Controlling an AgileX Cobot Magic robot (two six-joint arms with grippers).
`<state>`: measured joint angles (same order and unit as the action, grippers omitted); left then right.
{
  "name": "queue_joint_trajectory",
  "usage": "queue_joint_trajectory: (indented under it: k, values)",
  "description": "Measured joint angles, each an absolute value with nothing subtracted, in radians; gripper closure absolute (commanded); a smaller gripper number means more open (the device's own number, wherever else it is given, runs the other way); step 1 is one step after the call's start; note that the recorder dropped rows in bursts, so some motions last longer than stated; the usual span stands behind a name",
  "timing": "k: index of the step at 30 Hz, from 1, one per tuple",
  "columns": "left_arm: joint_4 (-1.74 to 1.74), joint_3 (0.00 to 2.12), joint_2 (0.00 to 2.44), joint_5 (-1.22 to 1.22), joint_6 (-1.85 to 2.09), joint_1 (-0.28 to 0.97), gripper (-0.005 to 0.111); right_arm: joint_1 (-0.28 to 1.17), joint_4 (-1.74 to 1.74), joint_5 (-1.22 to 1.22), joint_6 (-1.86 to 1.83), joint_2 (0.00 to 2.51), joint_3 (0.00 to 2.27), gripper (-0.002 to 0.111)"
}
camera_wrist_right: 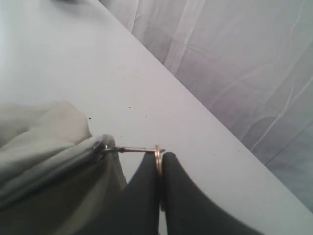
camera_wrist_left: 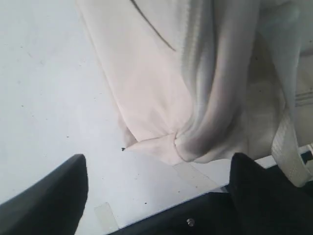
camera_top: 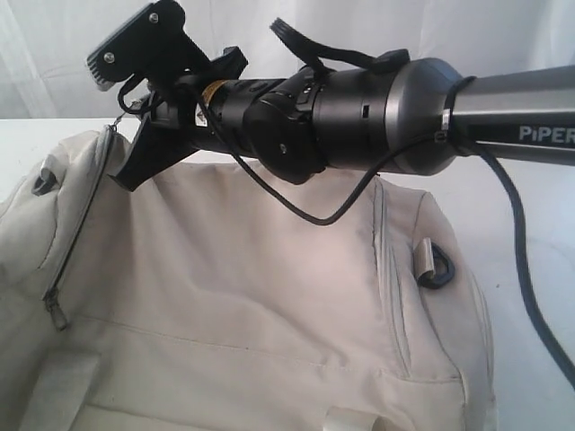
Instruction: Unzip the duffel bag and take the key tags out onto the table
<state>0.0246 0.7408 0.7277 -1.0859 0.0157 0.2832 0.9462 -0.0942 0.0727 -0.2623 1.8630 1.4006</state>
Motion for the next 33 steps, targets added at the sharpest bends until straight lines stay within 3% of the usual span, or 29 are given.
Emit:
queue_joint_trajectory:
  k: [8, 17, 33]
  values:
    - [-0.009, 0.848, 0.667, -1.041, 0.107, 0.283, 0.026, 0.955, -0.089, 0.035, -0.262, 1.855, 1.403, 0.108]
    - [-0.316, 0.865, 0.659, -0.879, 0.351, 0.283, 0.026, 1.015, -0.089, 0.033, -0.262, 1.852, 1.403, 0.108]
    - [-0.366, 0.865, 0.908, -0.587, 0.491, 0.283, 0.026, 1.097, -0.092, -0.076, -0.410, 1.831, 1.403, 0.108]
